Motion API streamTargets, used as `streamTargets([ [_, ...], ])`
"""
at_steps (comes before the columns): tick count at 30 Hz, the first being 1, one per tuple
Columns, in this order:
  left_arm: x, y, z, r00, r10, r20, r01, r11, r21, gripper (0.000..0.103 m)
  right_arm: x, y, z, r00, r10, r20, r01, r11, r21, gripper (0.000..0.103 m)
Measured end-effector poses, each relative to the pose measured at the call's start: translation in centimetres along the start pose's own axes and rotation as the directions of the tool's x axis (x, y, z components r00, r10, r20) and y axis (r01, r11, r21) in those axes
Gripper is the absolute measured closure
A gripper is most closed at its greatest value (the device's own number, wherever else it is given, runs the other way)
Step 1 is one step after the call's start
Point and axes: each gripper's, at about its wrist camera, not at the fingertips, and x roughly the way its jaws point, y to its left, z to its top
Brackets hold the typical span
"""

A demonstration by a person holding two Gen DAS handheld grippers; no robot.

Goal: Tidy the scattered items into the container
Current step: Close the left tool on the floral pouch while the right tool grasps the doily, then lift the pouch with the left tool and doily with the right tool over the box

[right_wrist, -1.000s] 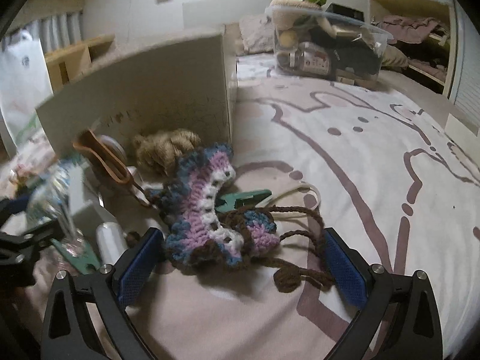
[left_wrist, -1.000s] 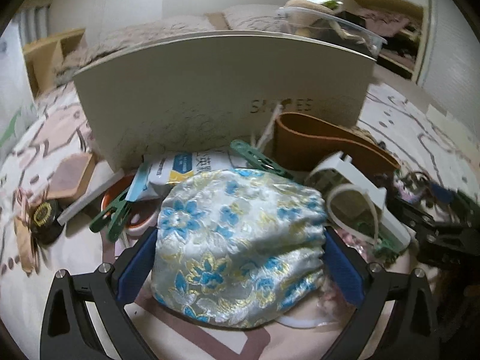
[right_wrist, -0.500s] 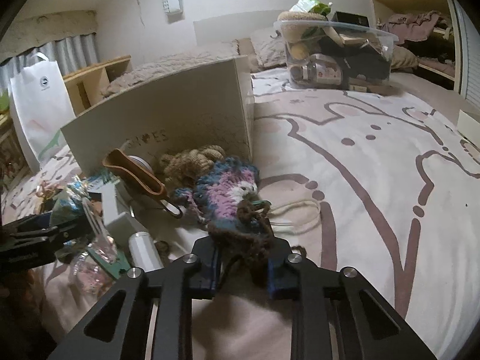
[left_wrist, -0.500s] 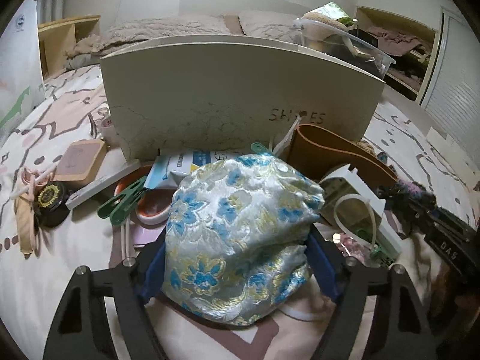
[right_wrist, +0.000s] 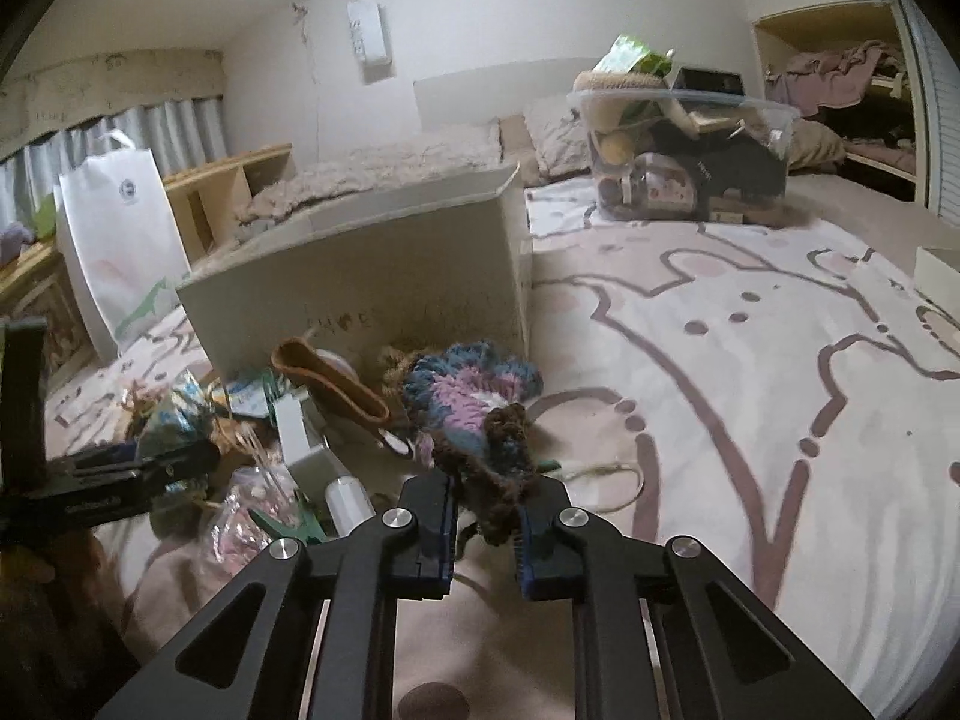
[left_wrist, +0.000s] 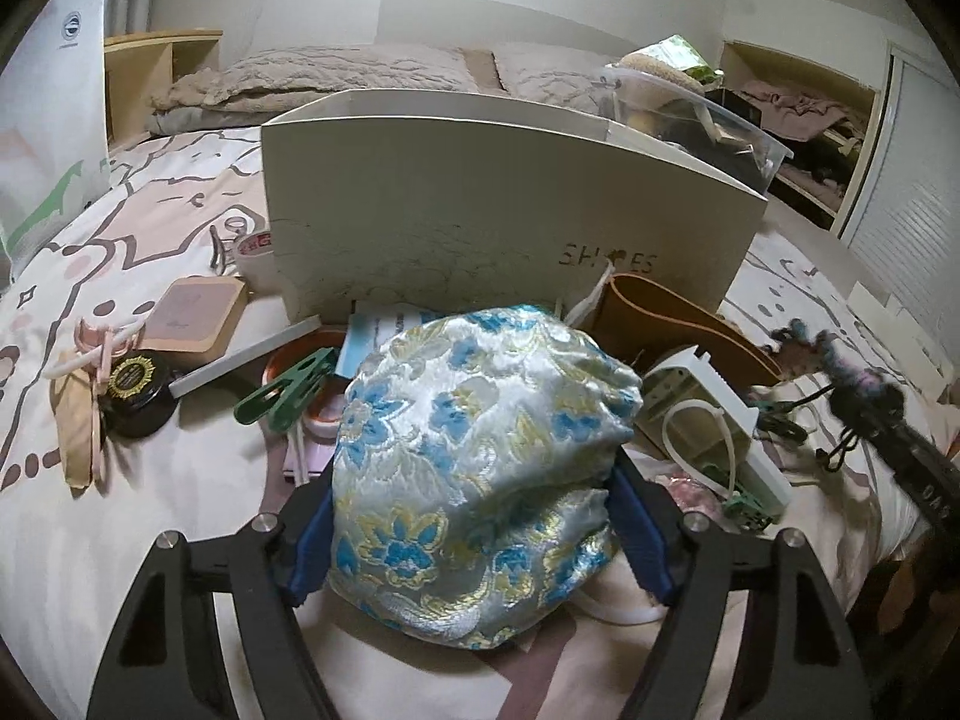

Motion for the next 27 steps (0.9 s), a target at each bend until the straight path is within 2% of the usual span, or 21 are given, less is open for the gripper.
streamTargets([
  [9,-0.9,0.4,0.0,1.0,0.004,0.029,-0.004,1.0,-0.011,0.025,-4.2,-1.8,3.5,0.993,0.002,0.119,-0.008,0.999,0.05,0.087],
  [10,-1.1,0.4,0.0,0.999,0.005,0.034,-0.005,1.0,-0.012,0.026,-4.7,-1.9,3.8,0.991,0.004,0.133,-0.011,0.999,0.052,0.087],
  [11,-1.2,0.5,0.0,0.999,0.012,0.042,-0.012,1.0,-0.011,0.039,-5.0,-1.9,4.2,0.99,0.008,0.144,-0.016,0.998,0.054,0.087],
  [18,-1.9,1.1,0.3,0.997,0.018,0.071,-0.017,1.0,-0.018,0.041,-6.9,-2.2,5.5,0.98,0.068,0.188,-0.083,0.993,0.078,0.087],
  [20,-2.1,1.1,0.3,0.997,0.018,0.08,-0.017,1.0,-0.013,0.059,-6.9,-2.1,5.6,0.978,0.087,0.188,-0.103,0.991,0.081,0.087],
  [27,-2.9,1.9,0.6,0.995,-0.009,0.099,0.014,0.999,-0.045,0.079,-7.4,-1.2,6.2,0.971,0.132,0.2,-0.149,0.986,0.076,0.087],
])
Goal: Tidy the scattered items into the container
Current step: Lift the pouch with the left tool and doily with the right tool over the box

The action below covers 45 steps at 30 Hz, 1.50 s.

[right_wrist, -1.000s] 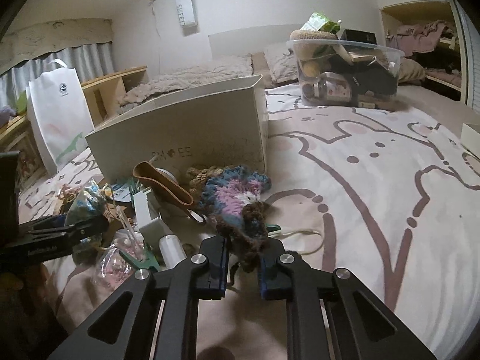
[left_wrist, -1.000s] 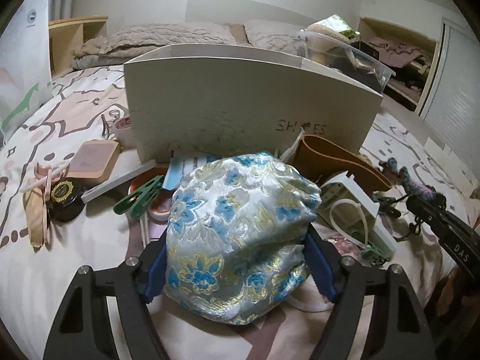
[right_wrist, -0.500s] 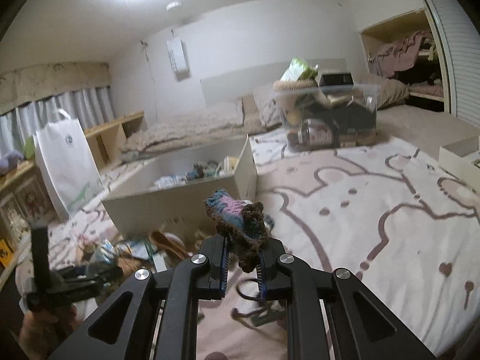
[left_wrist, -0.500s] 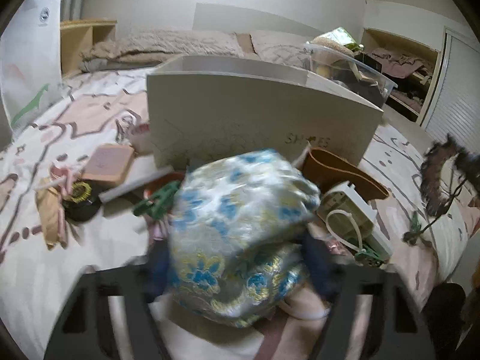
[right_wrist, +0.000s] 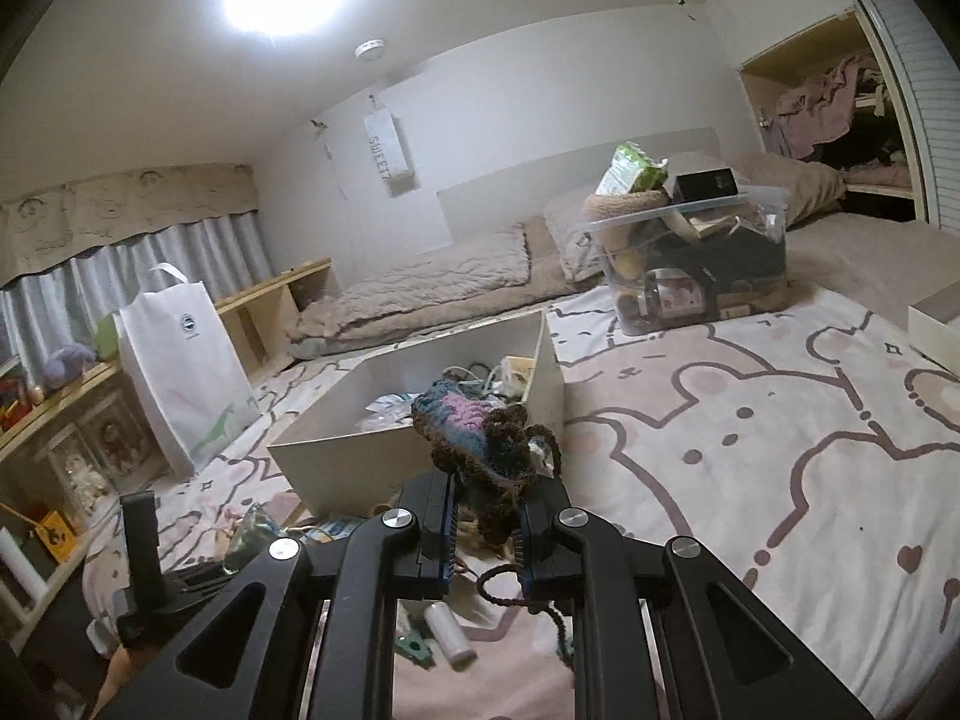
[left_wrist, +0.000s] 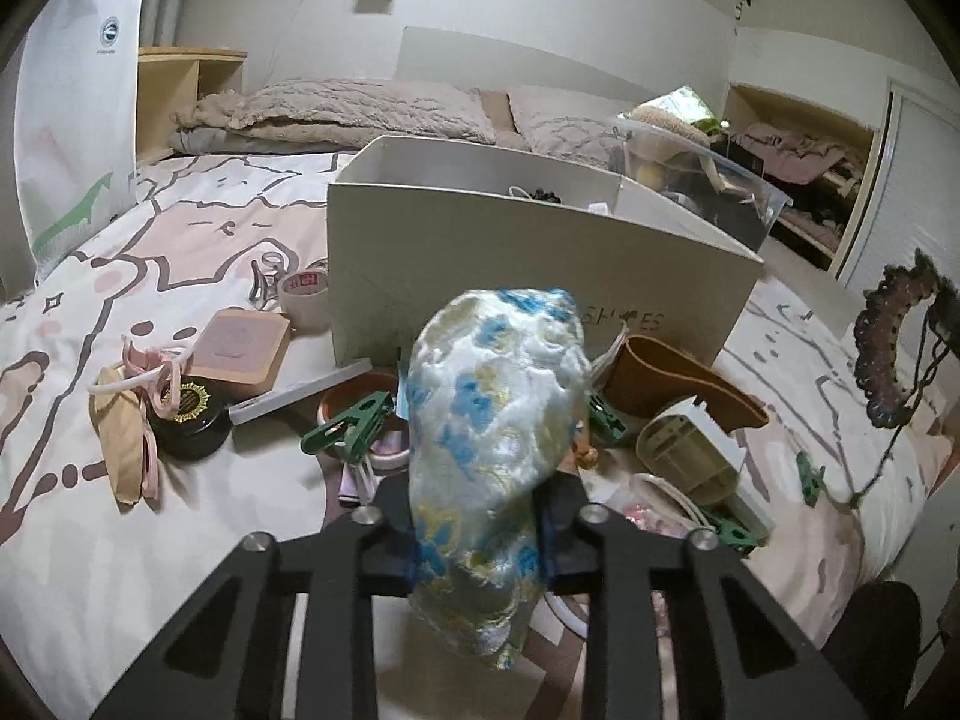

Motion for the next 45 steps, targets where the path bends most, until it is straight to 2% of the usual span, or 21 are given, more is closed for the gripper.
streamTargets([
  [2,-0.2,0.1,0.2,1.0,-0.013,0.0,0.013,1.0,-0.004,0.086,0.0,0.2,0.1,1.0,0.009,0.0,-0.009,1.0,0.003,0.087],
  [9,-1.3,-0.3,0.6,0.999,-0.033,0.006,0.033,0.999,0.005,0.086,0.5,0.6,-0.2,1.0,0.021,-0.019,-0.021,1.0,0.008,0.087],
  [14,-2.9,-0.8,1.3,0.999,-0.026,0.041,0.026,1.0,0.005,0.086,0.5,0.7,0.2,0.999,0.031,-0.029,-0.031,1.0,0.006,0.087],
  [26,-7.3,-1.7,3.7,0.994,-0.014,0.11,0.008,0.999,0.051,0.086,-1.8,1.8,2.7,0.998,0.048,0.031,-0.047,0.998,-0.031,0.087],
  [37,-11.2,-2.9,6.8,0.983,-0.023,0.183,0.007,0.996,0.088,0.086,-3.5,2.4,5.1,0.992,0.106,0.067,-0.105,0.994,-0.019,0.087],
  [45,-11.6,-3.7,7.8,0.98,-0.048,0.193,0.033,0.996,0.083,0.086,-4.0,3.2,6.3,0.986,0.153,0.071,-0.151,0.988,-0.028,0.087],
])
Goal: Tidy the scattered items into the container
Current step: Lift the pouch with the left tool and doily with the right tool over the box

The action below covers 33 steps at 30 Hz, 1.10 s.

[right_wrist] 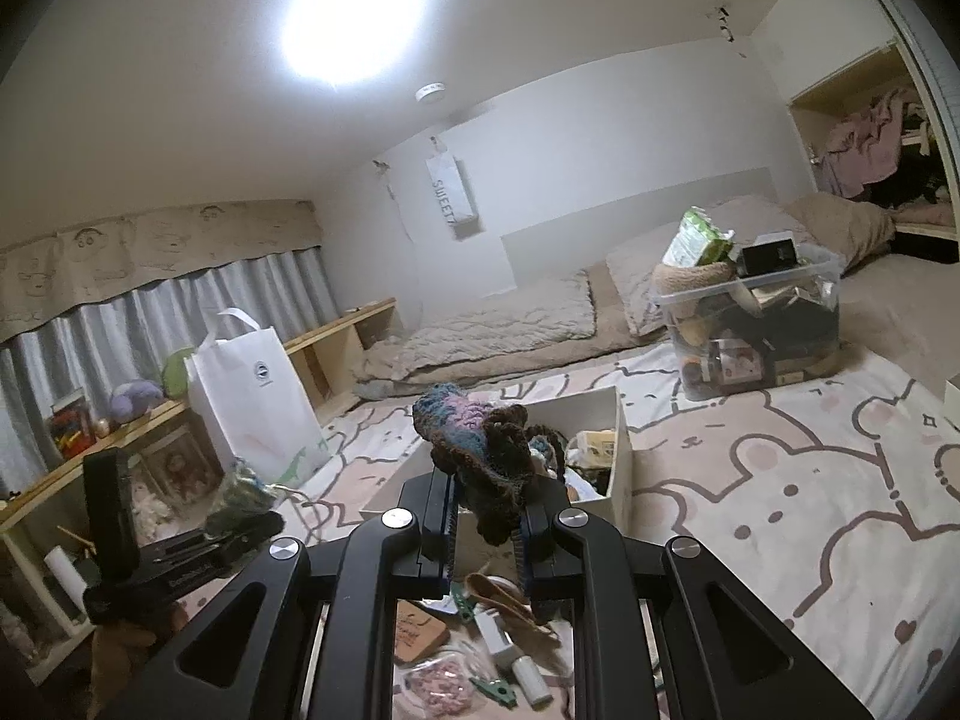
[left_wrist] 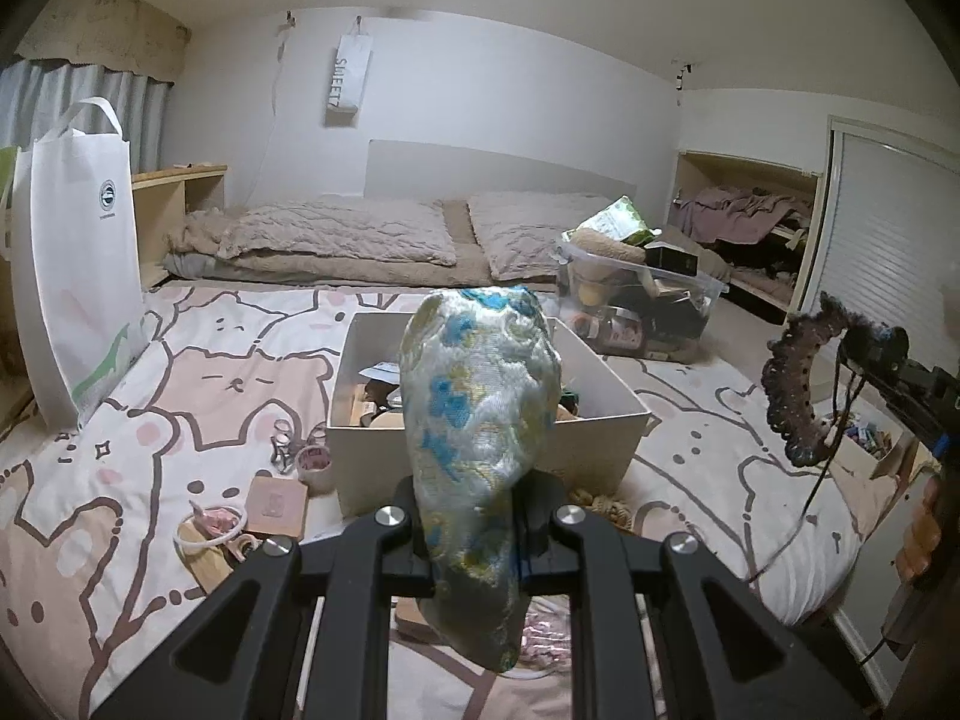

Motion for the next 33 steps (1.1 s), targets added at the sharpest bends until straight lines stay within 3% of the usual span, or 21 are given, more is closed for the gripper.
streamTargets([
  [8,-0.3,-0.5,1.5,0.999,-0.026,0.02,0.027,1.0,-0.004,0.086,0.4,1.7,1.7,0.998,0.07,0.005,-0.07,0.997,-0.023,0.087],
  [22,0.0,-1.1,9.1,0.989,-0.058,0.134,0.053,0.998,0.042,0.086,3.2,5.0,7.1,0.984,0.163,0.065,-0.156,0.982,-0.104,0.087],
  [28,1.9,-0.4,11.5,0.987,-0.047,0.155,0.04,0.998,0.047,0.086,5.8,5.2,8.8,0.981,0.178,0.075,-0.17,0.98,-0.106,0.087],
  [33,5.0,0.2,11.5,0.991,-0.01,0.132,0.003,0.999,0.052,0.086,8.1,4.7,9.7,0.981,0.174,0.082,-0.166,0.981,-0.1,0.087],
])
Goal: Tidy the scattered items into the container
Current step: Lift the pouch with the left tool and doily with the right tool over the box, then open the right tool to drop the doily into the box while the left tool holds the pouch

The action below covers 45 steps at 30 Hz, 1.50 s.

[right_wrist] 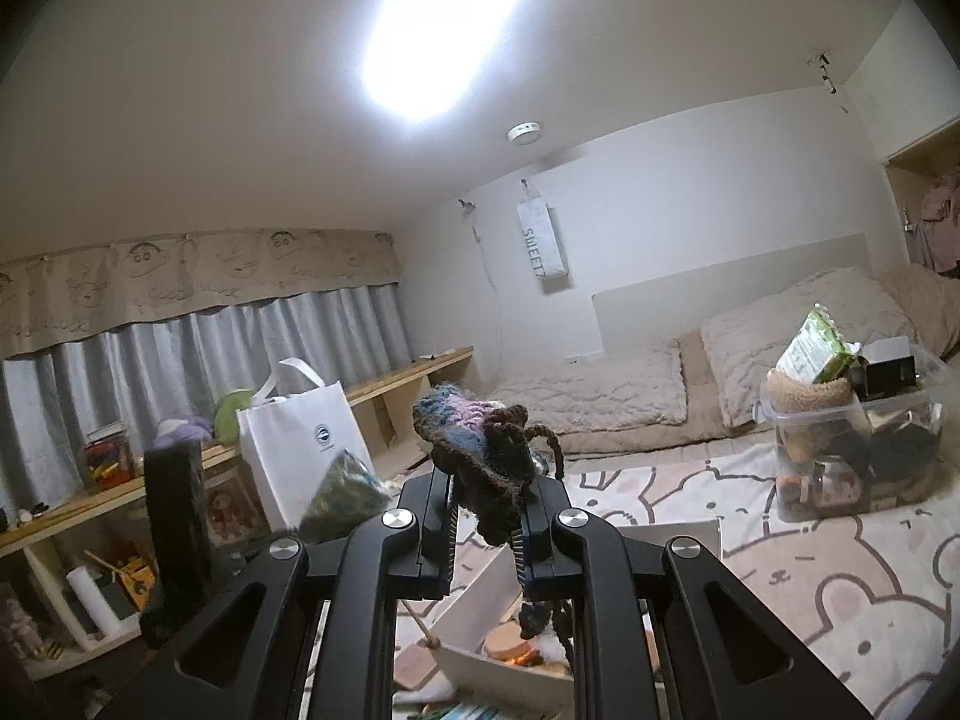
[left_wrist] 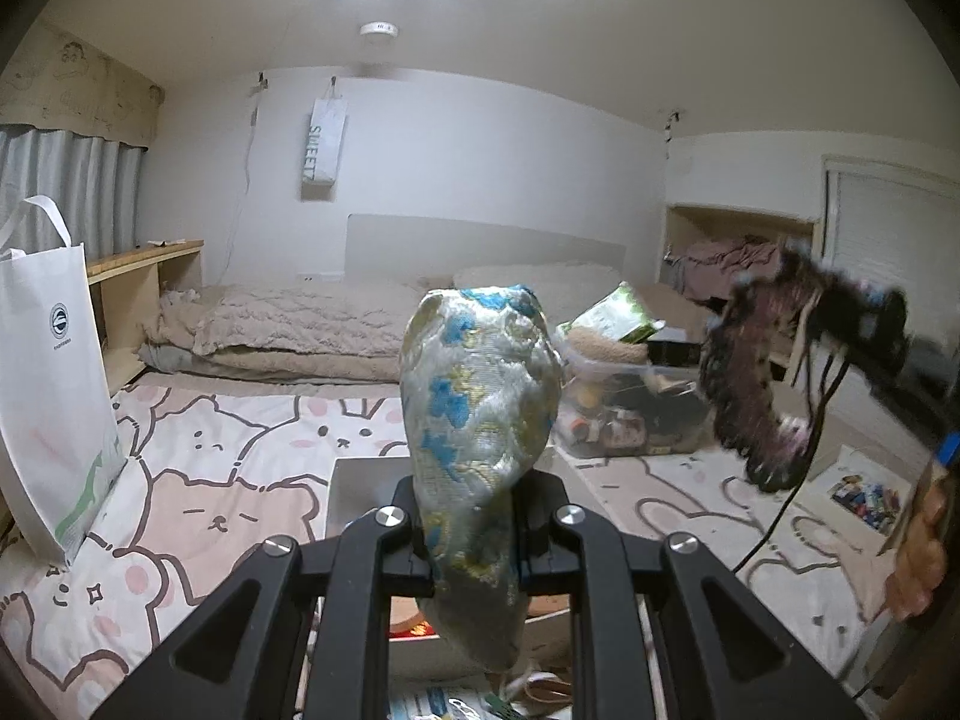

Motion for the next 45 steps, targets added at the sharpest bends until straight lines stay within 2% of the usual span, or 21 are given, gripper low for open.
streamTargets([
  [8,5.6,1.6,-1.5,0.997,0.062,-0.045,-0.061,0.998,0.013,0.086,4.2,-2.0,-0.4,1.0,-0.007,-0.028,0.008,1.0,0.014,0.087],
  [14,8.9,2.3,-3.4,0.995,0.06,-0.081,-0.059,0.998,0.01,0.086,7.2,-3.2,-1.5,0.997,-0.019,-0.074,0.021,1.0,0.021,0.087],
  [20,10.9,2.8,-4.0,0.992,0.054,-0.111,-0.053,0.999,0.014,0.086,9.9,-4.3,-2.6,0.992,-0.041,-0.121,0.043,0.999,0.018,0.087],
  [27,12.2,3.5,-3.9,0.992,0.043,-0.122,-0.044,0.999,-0.004,0.086,13.8,-5.3,-5.0,0.971,-0.064,-0.232,0.065,0.998,-0.004,0.087],
  [33,13.4,4.2,-4.4,0.986,0.063,-0.151,-0.064,0.998,-0.002,0.086,16.7,-6.3,-7.4,0.928,-0.113,-0.354,0.106,0.994,-0.041,0.087],
  [37,14.0,4.5,-4.8,0.983,0.068,-0.168,-0.069,0.998,-0.003,0.086,18.3,-7.9,-8.7,0.89,-0.151,-0.431,0.144,0.988,-0.05,0.087],
  [45,14.7,4.8,-5.4,0.98,0.066,-0.187,-0.068,0.998,-0.006,0.086,20.8,-10.7,-10.9,0.785,-0.248,-0.568,0.235,0.967,-0.098,0.087],
])
